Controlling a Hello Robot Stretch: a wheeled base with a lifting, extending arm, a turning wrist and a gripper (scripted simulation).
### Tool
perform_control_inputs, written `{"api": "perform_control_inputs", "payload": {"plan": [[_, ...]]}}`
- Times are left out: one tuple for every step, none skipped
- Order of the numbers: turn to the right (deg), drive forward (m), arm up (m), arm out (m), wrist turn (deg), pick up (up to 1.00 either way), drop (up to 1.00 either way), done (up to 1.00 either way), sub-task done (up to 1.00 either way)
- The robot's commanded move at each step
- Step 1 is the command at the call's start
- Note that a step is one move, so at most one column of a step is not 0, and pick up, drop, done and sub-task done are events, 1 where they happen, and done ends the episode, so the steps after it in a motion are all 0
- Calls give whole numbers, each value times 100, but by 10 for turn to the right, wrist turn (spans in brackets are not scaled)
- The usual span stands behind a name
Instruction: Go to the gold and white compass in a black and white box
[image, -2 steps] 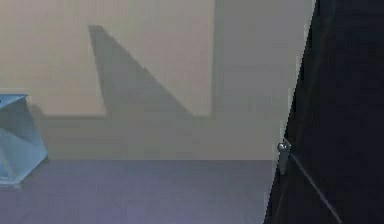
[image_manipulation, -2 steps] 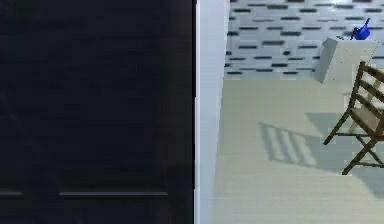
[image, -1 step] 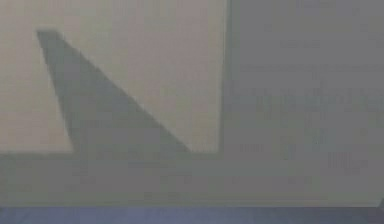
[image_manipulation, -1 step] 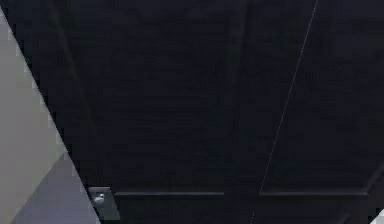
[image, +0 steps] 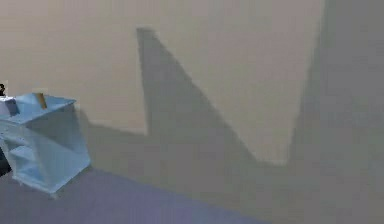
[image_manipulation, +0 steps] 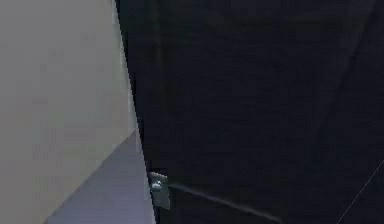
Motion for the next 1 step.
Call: {"api": "perform_control_inputs", "payload": {"plan": [[0,45,0,0,0,0,0,0,0]]}}
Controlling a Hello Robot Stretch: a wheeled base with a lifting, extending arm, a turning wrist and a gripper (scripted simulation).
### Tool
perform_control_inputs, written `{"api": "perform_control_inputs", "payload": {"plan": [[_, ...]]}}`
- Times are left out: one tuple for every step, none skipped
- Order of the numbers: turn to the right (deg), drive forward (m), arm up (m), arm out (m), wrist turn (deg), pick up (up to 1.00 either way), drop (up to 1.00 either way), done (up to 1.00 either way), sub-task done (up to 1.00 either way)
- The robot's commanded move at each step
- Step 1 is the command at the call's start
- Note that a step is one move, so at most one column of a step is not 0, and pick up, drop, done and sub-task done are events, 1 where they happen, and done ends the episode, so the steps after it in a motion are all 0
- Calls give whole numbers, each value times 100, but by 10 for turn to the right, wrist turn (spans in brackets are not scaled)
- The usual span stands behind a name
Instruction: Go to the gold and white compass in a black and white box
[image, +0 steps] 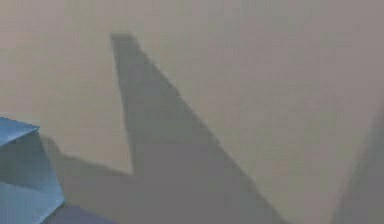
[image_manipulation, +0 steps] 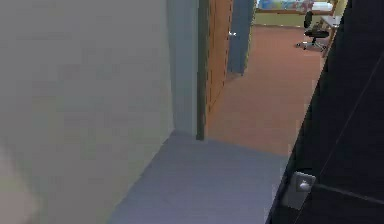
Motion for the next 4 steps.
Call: {"api": "perform_control_inputs", "payload": {"plan": [[450,0,0,0,0,0,0,0,0],[420,0,0,0,0,0,0,0,0],[0,90,0,0,0,0,0,0,0],[450,0,0,0,0,0,0,0,0]]}}
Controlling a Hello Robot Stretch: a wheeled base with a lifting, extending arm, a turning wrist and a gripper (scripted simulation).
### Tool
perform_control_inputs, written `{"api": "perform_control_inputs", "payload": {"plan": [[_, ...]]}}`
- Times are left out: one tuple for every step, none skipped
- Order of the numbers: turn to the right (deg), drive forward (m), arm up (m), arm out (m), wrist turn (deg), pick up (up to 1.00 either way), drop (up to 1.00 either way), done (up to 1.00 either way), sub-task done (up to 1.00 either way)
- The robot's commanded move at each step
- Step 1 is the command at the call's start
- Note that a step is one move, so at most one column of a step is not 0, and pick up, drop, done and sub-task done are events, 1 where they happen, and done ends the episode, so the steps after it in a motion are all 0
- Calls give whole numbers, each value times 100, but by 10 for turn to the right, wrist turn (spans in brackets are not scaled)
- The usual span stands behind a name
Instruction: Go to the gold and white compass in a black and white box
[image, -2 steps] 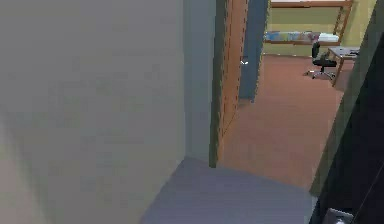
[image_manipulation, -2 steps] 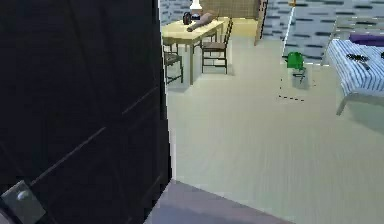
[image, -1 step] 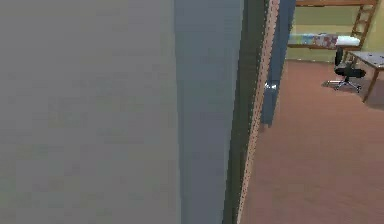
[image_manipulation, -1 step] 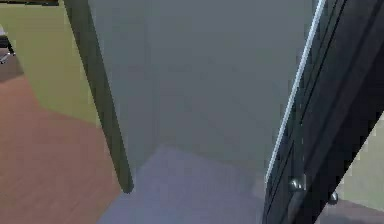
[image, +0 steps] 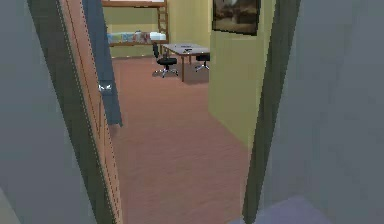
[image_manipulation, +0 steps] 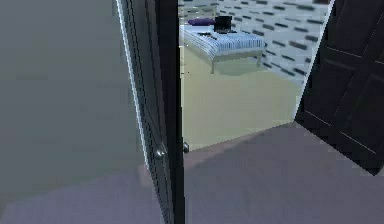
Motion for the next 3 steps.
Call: {"api": "perform_control_inputs", "payload": {"plan": [[90,0,0,0,0,0,0,0,0],[0,100,0,0,0,0,0,0,0],[120,0,0,0,0,0,0,0,0]]}}
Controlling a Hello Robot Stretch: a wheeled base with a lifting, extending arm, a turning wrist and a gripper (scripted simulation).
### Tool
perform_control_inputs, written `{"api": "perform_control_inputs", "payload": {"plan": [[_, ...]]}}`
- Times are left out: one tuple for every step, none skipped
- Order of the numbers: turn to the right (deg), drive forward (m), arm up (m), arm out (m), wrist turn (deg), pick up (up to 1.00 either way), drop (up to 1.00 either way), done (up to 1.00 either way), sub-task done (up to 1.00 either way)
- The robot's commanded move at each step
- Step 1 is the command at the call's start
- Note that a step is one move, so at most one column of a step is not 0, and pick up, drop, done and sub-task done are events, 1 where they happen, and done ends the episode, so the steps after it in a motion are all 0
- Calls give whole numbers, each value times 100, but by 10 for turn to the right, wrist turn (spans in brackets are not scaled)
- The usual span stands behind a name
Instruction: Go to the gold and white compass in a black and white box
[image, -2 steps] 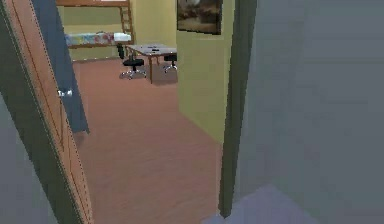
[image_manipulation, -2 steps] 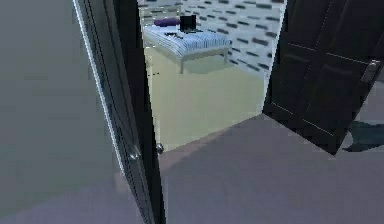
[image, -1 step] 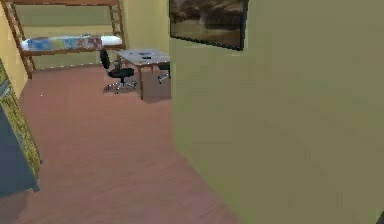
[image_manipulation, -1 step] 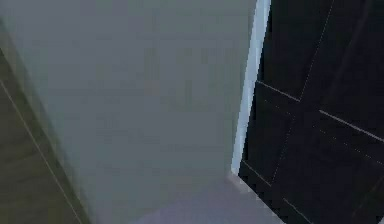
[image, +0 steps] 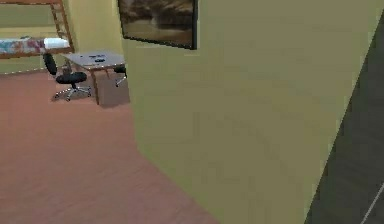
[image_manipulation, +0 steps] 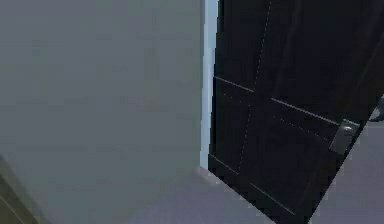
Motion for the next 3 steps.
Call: {"api": "perform_control_inputs", "payload": {"plan": [[0,10,0,0,0,0,0,0,0],[-330,0,0,0,0,0,0,0,0],[0,100,0,0,0,0,0,0,0]]}}
